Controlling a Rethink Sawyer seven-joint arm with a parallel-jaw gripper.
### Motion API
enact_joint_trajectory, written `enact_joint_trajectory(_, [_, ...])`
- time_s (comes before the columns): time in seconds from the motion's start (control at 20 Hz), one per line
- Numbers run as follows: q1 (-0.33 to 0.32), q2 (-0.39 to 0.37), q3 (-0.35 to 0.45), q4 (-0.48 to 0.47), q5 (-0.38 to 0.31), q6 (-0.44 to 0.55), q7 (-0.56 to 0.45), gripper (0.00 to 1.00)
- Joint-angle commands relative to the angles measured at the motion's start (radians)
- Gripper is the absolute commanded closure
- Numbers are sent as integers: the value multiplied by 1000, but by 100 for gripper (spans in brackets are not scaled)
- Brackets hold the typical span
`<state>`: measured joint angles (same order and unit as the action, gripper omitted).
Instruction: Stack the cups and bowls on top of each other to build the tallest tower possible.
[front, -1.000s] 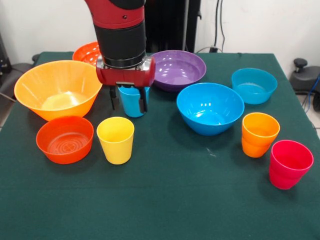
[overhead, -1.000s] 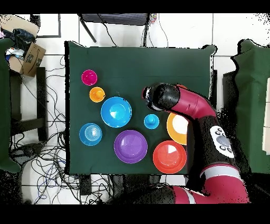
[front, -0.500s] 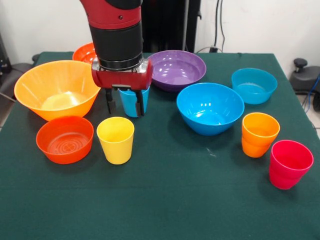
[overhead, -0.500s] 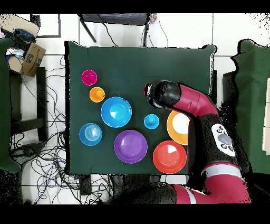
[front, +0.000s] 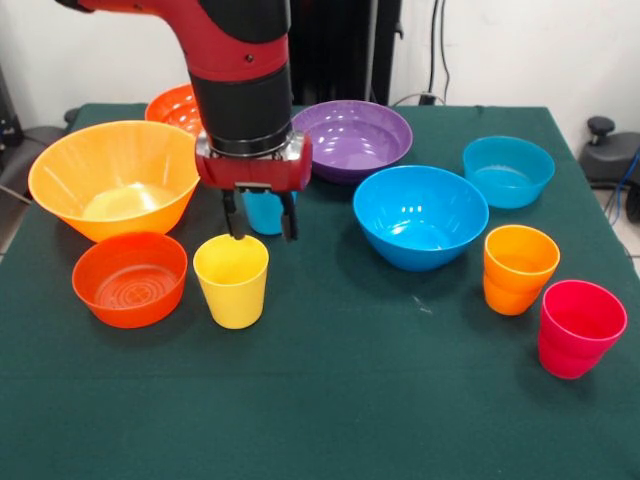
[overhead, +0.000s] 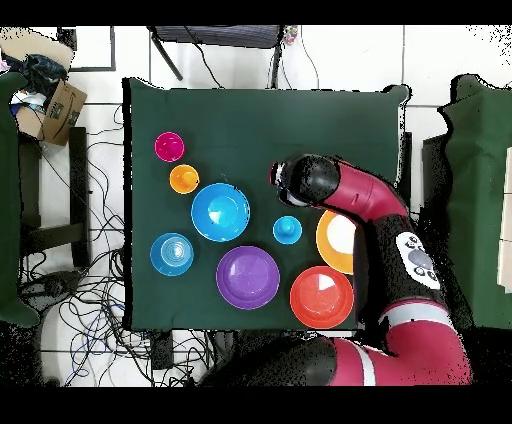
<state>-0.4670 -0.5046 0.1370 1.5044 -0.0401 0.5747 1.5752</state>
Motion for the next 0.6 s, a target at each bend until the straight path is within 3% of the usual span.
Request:
enact_joint_trajectory(0.05, [-26,82,118,-26,-76,-41,-65,0])
enact_joint_trajectory(0.6, [-37,125,124,-59,-106,-93,-67,0])
